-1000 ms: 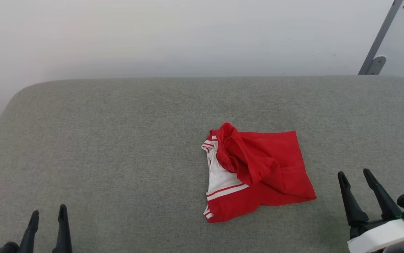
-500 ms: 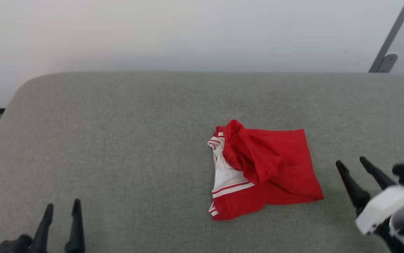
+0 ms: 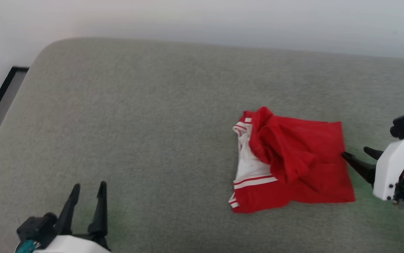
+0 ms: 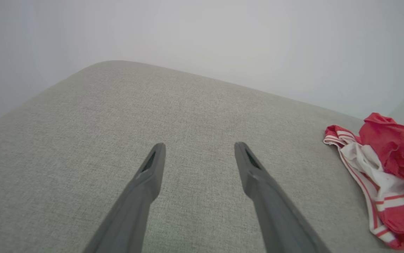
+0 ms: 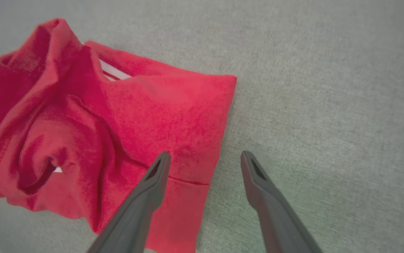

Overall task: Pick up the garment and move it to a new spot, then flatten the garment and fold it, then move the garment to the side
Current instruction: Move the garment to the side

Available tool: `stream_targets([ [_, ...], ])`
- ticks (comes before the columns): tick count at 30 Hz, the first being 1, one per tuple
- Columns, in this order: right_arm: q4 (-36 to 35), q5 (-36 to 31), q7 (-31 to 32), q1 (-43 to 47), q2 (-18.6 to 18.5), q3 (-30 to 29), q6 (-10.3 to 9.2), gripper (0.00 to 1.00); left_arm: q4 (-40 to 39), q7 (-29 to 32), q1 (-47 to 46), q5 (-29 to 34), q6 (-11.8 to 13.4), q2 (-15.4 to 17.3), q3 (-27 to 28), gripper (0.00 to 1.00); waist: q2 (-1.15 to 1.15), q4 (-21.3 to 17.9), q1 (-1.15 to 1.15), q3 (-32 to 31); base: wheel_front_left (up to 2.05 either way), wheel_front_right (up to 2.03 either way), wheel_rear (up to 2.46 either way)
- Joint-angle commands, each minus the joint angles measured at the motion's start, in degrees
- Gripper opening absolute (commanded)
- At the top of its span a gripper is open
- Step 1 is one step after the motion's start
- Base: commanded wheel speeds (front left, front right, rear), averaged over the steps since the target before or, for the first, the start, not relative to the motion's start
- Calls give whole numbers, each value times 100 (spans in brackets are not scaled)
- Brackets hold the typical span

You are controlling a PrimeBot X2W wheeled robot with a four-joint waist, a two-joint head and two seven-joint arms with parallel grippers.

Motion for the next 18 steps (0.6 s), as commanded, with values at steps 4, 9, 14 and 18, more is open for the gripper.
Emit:
stream_targets([
  [4, 236, 165, 778, -356, -105, 83, 0, 100, 88, -26, -255, -110, -17, 34, -207, 100, 0, 325, 0, 340, 0, 0, 0],
  [9, 660, 182, 1648, -691, 8, 270, 0, 100, 161, -26, -489, -156, -17, 35, -393, 100, 0, 518, 0, 579, 0, 0, 0],
  [14, 1273, 217, 2417, -835, 476, 487, 1, 100, 247, -26, -698, -222, -17, 21, -507, 100, 0, 632, 0, 785, 0, 0, 0],
  [18, 1424, 198, 2598, -955, 710, 591, 2, 0, 287, -26, -831, -248, -17, -1, -547, 100, 0, 645, 0, 887, 0, 0, 0],
])
